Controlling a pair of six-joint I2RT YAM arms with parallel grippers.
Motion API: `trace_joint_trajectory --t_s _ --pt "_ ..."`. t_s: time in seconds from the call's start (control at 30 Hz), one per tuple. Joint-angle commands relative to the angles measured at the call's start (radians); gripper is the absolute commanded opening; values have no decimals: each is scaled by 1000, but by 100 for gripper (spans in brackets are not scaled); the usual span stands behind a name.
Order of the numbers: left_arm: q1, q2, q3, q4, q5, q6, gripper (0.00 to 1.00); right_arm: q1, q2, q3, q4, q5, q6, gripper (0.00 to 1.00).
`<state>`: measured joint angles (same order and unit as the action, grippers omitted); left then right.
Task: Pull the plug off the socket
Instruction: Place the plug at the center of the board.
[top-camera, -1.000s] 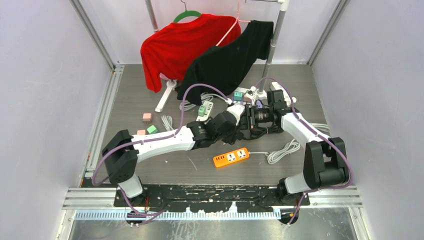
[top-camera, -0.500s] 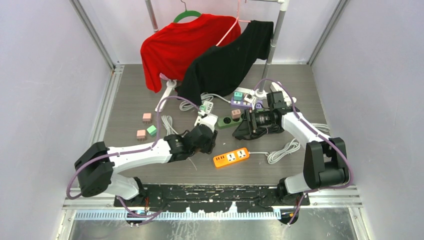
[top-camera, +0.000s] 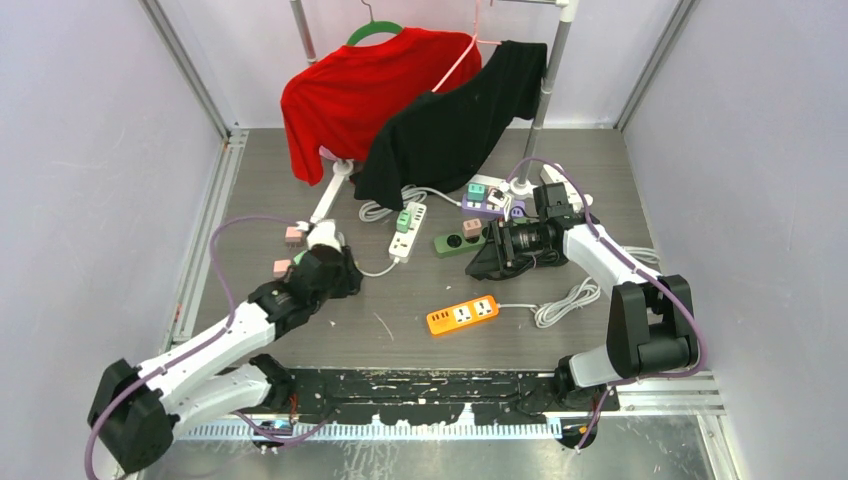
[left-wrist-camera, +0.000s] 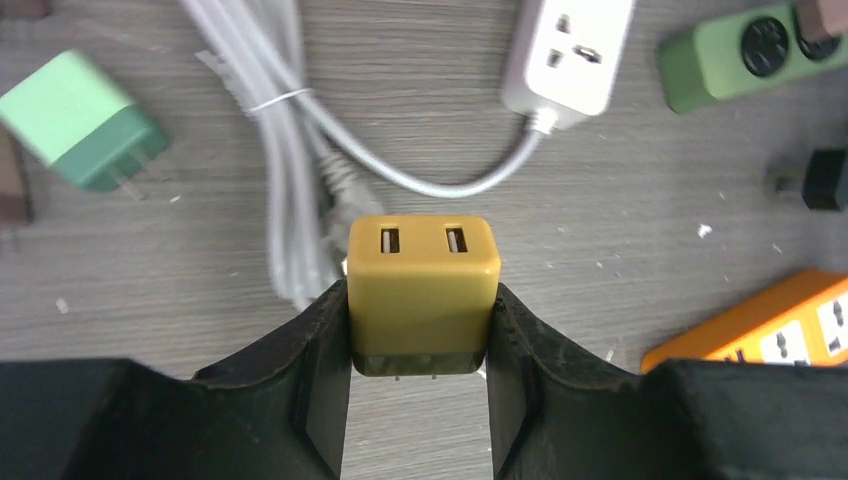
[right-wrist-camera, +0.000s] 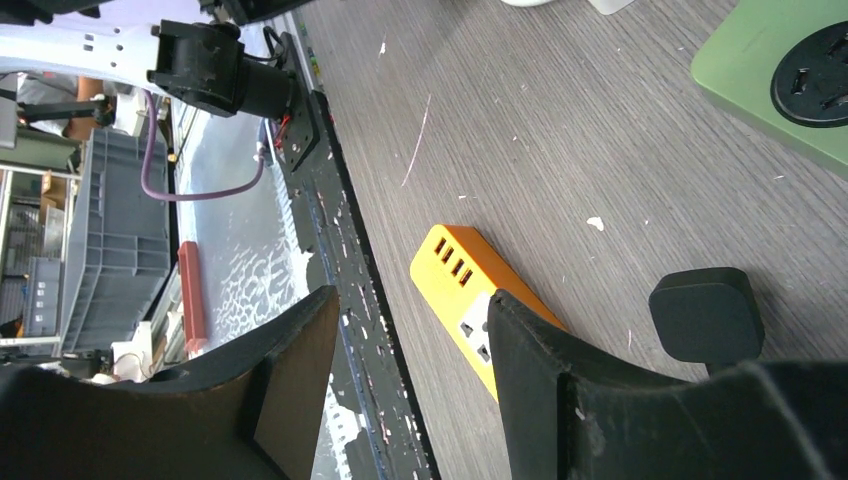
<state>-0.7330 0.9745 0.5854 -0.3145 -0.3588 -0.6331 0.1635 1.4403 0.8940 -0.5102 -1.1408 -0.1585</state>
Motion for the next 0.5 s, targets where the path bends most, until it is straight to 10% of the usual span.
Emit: trace_joint_trajectory --t_s 0.0,0.47 --pt "148 -119 -79 16 82 -93 0 -5 -14 32 -2 -9 -28 61" --pt "506 -69 -169 -30 174 -281 1 -4 -15 27 -11 2 -50 60"
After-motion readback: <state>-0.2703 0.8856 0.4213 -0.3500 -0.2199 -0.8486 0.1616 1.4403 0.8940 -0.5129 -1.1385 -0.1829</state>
